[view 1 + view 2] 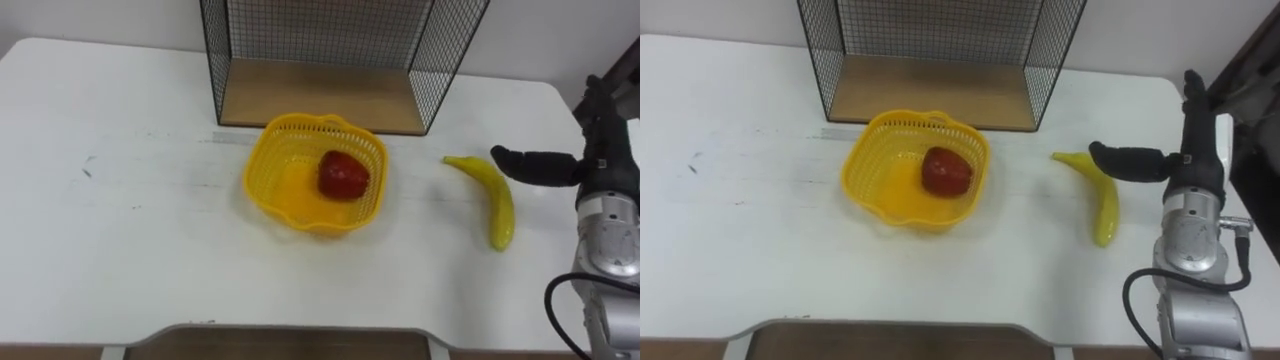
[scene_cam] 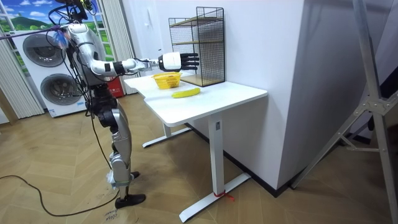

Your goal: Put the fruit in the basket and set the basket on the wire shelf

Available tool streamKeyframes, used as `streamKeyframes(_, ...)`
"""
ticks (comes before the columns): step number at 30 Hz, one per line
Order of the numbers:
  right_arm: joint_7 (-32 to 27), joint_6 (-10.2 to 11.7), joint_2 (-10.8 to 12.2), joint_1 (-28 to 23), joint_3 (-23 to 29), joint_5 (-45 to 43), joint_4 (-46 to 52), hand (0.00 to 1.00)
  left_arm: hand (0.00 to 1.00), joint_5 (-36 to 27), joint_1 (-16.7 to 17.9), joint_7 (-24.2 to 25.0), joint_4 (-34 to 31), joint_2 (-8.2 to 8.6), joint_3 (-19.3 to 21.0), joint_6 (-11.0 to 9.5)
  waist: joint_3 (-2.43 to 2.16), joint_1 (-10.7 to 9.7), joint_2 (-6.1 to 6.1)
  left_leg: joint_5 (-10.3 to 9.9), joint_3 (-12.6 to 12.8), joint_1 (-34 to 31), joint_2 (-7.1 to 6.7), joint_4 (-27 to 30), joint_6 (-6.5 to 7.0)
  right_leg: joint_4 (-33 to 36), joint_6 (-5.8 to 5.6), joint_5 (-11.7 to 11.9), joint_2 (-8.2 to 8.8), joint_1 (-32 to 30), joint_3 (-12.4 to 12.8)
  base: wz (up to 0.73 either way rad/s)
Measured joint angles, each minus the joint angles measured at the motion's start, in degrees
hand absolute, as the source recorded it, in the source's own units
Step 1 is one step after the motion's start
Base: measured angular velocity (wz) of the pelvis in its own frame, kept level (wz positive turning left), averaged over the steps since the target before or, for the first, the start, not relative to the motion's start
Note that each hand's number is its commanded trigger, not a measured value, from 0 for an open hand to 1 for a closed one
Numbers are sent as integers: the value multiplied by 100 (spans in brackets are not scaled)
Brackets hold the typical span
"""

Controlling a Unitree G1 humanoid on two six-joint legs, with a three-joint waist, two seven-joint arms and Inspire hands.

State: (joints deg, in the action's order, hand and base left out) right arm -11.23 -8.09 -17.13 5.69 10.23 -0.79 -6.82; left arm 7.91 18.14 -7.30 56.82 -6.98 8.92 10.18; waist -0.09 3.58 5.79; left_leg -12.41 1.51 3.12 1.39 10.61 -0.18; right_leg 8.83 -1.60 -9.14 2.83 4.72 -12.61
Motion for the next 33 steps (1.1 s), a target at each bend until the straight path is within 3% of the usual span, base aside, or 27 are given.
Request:
streamKeyframes(4, 187, -151, -5, 1, -5, -119, -6, 0, 0, 6, 25, -1, -76, -6, -2, 102, -5, 2, 15, 0, -9, -12, -1, 4, 0, 1, 0, 0, 0, -14, 0, 0)
streamKeyframes(22, 1148, -203, -65, 347, -29, -339, -1306, 0, 0, -36, -41, 73, -220, -44, 12, 101, 42, 14, 11, -3, -31, -44, -3, 65, -2, 4, 0, 0, 0, 14, -7, 0)
streamKeyframes(26, 1206, -202, -66, 389, -71, -452, -1384, 0, 0, -49, -43, 89, -219, -49, 2, 108, 68, 23, -28, -4, -32, -47, -3, 63, -2, 4, 0, 0, 0, 12, -10, 0)
streamKeyframes(33, 1187, -259, -71, 500, -223, -460, -1724, 0, 0, -88, -36, 137, -184, -54, -23, 125, 62, 6, -25, -3, -37, -52, -3, 78, -2, 3, 0, 0, 0, 4, -16, 0)
